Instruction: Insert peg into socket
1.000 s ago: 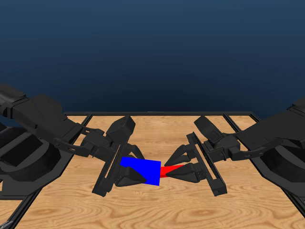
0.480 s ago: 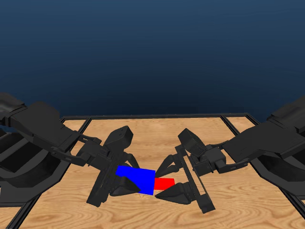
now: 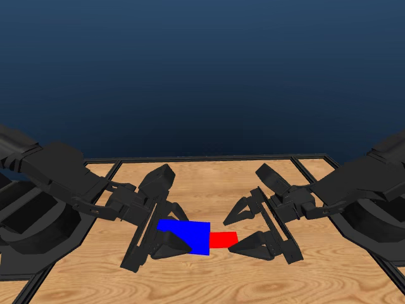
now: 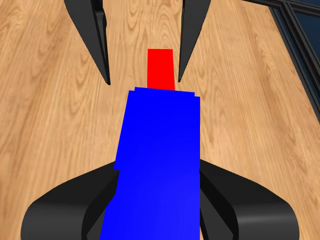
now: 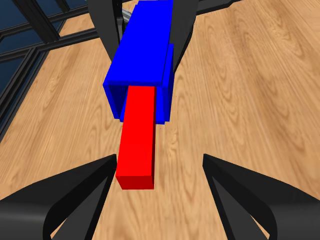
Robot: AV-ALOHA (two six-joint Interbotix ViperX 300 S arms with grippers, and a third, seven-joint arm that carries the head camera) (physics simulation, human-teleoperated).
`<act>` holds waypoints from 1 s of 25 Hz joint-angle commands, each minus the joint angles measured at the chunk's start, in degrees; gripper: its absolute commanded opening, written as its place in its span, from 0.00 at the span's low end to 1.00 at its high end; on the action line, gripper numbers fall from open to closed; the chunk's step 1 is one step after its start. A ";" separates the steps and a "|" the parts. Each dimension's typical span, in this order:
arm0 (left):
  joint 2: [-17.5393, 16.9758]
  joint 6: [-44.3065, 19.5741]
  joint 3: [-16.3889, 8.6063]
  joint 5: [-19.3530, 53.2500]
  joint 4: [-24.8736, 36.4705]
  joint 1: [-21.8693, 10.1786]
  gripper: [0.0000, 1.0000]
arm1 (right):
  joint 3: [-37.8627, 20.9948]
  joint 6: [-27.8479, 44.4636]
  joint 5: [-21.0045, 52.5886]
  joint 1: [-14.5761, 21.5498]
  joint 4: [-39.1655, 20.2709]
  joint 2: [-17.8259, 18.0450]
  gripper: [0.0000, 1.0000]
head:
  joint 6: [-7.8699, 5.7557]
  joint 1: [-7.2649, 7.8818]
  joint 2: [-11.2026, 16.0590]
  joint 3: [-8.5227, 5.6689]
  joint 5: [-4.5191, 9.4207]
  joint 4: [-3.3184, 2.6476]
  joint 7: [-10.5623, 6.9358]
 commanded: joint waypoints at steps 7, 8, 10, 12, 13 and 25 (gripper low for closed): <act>-0.91 4.51 -0.75 -3.14 -3.42 -0.47 0.00 | 5.98 2.03 -1.86 -0.10 1.47 -5.96 0.94 | -0.04 -0.08 -0.78 -0.39 -0.61 -0.02 0.23; -0.30 5.07 0.73 -6.77 -4.57 -0.65 0.00 | 5.33 1.59 -1.43 0.69 0.98 -5.78 0.00 | -0.03 -0.23 -0.79 -0.39 -0.60 -0.05 0.38; -0.08 5.31 -1.13 -4.92 -4.40 -0.78 0.00 | 3.10 0.04 0.19 1.33 0.82 -5.68 0.00 | 0.05 -0.52 -0.71 -0.40 -0.52 -0.10 0.62; 0.05 5.87 0.52 -7.31 -5.42 -0.63 0.00 | 2.41 -0.49 0.73 1.61 0.77 -5.29 0.00 | 0.08 -0.62 -0.69 -0.41 -0.51 -0.12 0.61; -0.10 6.05 0.02 -7.01 -5.44 -0.40 0.00 | 0.18 -1.65 1.50 2.76 0.50 -4.88 0.00 | 0.09 -0.89 -0.60 -0.43 -0.54 -0.18 0.67; 1.24 8.19 -0.64 -7.91 -7.03 -0.84 0.00 | -9.46 -0.75 -0.79 0.95 -2.34 4.27 0.00 | 0.30 -1.22 -0.35 -0.55 -0.32 -0.20 0.99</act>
